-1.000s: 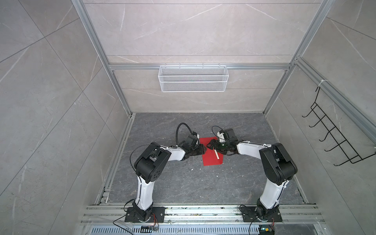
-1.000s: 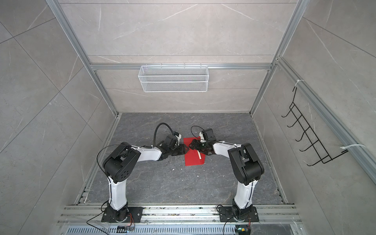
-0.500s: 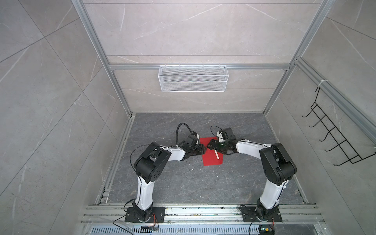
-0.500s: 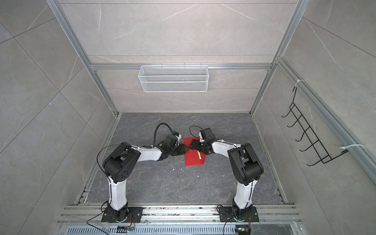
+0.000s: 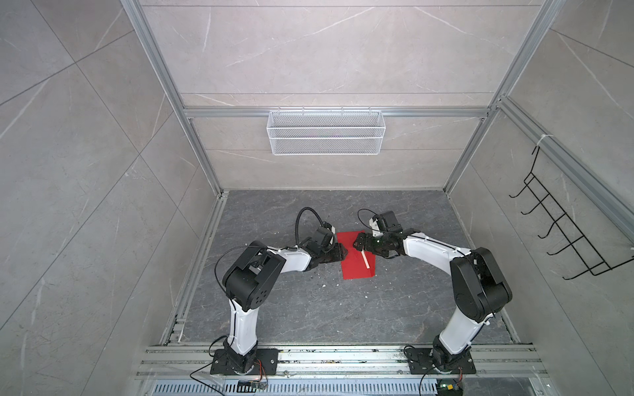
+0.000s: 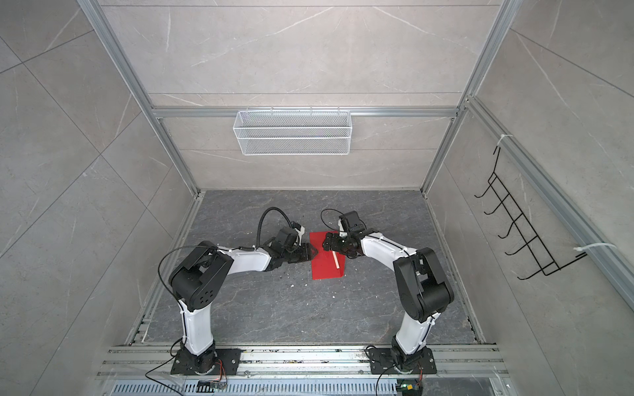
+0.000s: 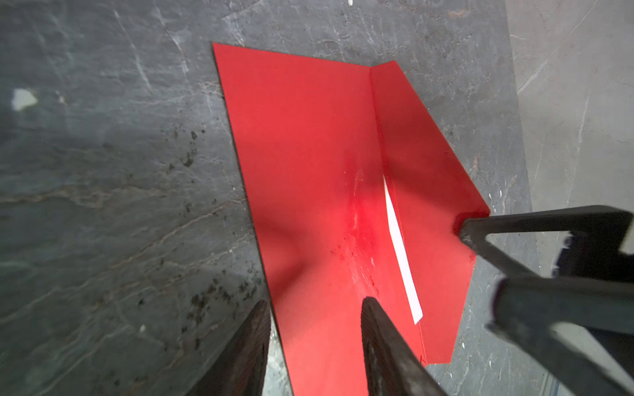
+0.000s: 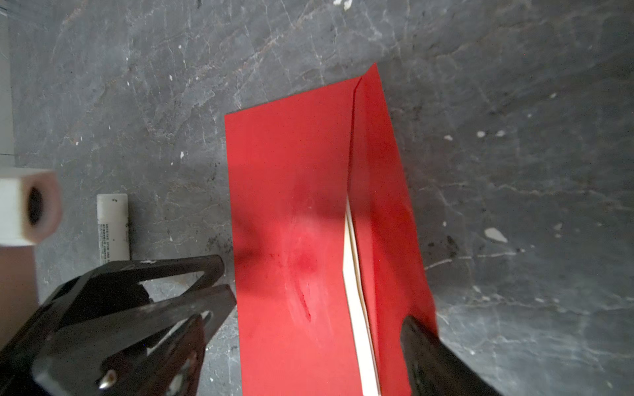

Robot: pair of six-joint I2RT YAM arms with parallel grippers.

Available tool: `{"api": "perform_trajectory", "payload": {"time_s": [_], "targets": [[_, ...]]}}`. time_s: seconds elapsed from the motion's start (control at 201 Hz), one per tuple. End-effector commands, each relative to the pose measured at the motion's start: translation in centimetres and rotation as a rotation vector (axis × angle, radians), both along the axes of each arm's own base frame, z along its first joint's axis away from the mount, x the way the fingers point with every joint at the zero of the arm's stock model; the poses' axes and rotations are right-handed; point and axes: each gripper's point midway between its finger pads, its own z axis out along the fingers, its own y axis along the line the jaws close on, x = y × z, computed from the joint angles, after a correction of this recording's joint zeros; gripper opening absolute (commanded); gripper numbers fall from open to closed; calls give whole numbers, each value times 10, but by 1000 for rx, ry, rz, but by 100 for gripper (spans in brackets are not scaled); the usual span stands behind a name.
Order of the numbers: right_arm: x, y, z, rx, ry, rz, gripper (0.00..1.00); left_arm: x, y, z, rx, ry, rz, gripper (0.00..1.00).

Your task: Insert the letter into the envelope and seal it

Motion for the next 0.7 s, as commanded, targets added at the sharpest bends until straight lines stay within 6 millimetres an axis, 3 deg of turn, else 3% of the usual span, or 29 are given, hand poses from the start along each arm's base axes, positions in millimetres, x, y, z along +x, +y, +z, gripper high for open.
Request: {"api": "perform_trajectory", "payload": {"time_s": [0.0, 0.403, 0.697], "targets": [[-12, 3, 0, 10, 17, 21, 89, -4, 4, 17, -12, -23, -3, 46], [-25, 8, -24, 9, 78, 37, 89, -21, 6, -1, -12, 34, -3, 44], [-30, 14, -35, 26, 113, 40, 88, -27, -1, -8, -19, 52, -16, 34]]}}
